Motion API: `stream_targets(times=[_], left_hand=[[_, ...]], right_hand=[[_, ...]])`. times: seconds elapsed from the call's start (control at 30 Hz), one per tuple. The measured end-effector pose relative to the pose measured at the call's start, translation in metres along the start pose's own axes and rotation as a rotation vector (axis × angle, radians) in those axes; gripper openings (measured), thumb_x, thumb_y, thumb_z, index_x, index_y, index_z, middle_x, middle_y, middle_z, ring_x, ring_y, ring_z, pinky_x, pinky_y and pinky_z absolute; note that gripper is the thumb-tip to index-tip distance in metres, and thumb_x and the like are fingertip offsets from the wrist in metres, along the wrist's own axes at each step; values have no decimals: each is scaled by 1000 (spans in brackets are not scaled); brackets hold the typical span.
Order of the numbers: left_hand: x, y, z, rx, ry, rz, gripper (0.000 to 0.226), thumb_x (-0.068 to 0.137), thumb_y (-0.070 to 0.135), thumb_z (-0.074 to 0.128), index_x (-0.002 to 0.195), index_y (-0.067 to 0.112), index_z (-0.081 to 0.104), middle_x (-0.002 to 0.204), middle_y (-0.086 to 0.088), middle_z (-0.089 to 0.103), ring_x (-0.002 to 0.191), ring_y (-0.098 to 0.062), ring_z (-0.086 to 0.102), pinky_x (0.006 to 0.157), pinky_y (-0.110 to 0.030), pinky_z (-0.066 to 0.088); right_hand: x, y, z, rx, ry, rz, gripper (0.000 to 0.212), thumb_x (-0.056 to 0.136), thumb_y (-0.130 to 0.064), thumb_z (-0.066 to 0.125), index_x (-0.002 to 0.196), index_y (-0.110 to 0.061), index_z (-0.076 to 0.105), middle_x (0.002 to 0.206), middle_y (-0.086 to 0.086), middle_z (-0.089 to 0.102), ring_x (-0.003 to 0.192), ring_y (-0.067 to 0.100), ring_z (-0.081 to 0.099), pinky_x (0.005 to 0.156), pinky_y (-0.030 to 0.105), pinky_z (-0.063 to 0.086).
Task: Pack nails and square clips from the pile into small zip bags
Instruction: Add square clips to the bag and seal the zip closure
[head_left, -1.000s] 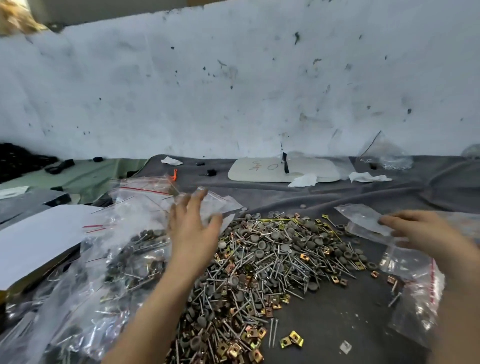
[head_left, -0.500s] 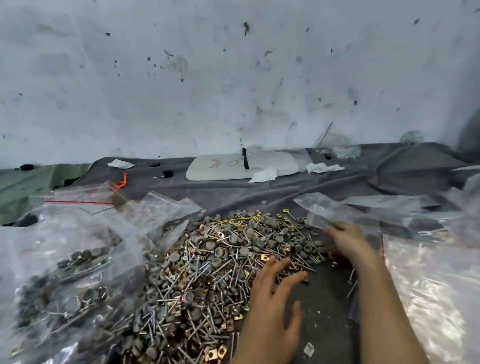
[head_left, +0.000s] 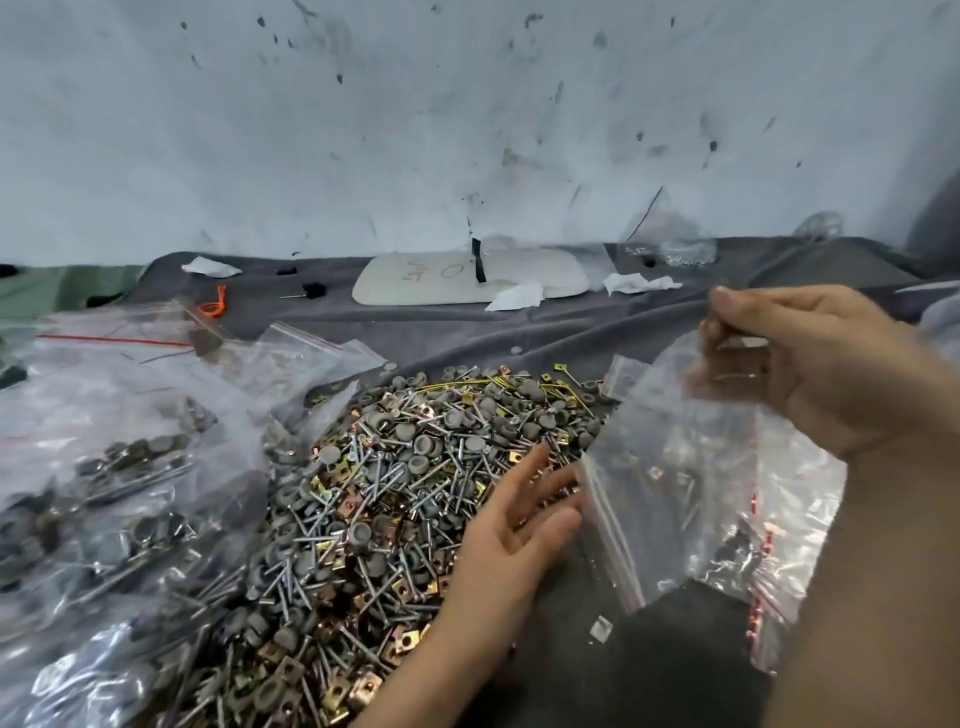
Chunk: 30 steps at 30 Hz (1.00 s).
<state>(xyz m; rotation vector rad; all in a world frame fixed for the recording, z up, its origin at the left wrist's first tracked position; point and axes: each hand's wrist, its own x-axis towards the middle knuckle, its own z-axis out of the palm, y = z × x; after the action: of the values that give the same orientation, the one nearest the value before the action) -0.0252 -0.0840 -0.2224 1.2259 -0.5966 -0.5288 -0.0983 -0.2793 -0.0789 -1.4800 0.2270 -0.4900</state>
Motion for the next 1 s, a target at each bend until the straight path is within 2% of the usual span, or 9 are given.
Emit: stream_targets(times=[0.1,0.27,0.4,0.53,0.67,0.73,0.83,0.9,1.0], left_hand=[[0,0,2,-119,-32,-75,36,70,33,76,105,26,72,107,-3,72,99,-19,68,79,-30,55],[0,1,-1,-79,63,-67,15,76,21,70,91,21,75,88,-2,73,81,-14,67,72,-26,55],[1,4,-3,-51,121,-21,36,73,16,68,106,15,54,80,-10,72,70,-22,66,60,-29,54],[1,3,-3,100,152,35,11,83,2,66,87,10,60,74,-5,71,70,-14,64,64,-24,50],[1,6,-2,140,153,74,13,85,-4,63,83,9,63,68,2,69,64,-4,62,60,-14,47],[2,7,-2,134,181,94,12,84,-4,63,81,8,64,67,1,69,63,-4,62,58,-13,46],[2,10,-3,93,210,106,3,82,7,65,79,7,64,65,-4,67,57,-9,60,53,-16,47],[1,14,-3,67,218,101,14,77,19,65,79,6,63,61,-7,65,51,-11,56,48,-16,44],[0,16,-3,92,224,116,23,75,28,62,79,5,61,54,-3,61,42,-5,50,41,-12,37]], right_hand=[[4,5,3,-145,64,114,24,85,-17,61,68,0,62,64,11,58,49,20,62,44,27,53],[10,15,2,-434,102,255,27,91,-14,61,75,8,64,73,21,61,54,27,57,47,31,54],[10,19,6,-672,-88,388,21,85,-18,68,100,-5,62,87,18,68,63,26,63,60,30,50],[14,23,14,-697,-298,309,33,79,-17,74,111,-22,64,86,7,71,70,19,68,69,32,55],[21,24,31,-658,-532,230,34,80,-13,74,108,-30,69,92,-4,73,81,9,69,66,18,53],[26,28,41,-715,-610,204,30,80,-11,73,106,-27,70,92,-3,73,78,6,66,68,19,52],[30,33,51,-747,-685,201,23,80,-6,73,100,-17,73,85,8,70,73,10,62,70,21,52],[31,35,53,-739,-709,203,17,80,-5,73,93,-17,74,86,14,72,74,13,63,70,21,52],[33,36,54,-741,-718,203,13,81,-7,72,83,-19,74,79,6,73,71,10,65,63,15,50]])
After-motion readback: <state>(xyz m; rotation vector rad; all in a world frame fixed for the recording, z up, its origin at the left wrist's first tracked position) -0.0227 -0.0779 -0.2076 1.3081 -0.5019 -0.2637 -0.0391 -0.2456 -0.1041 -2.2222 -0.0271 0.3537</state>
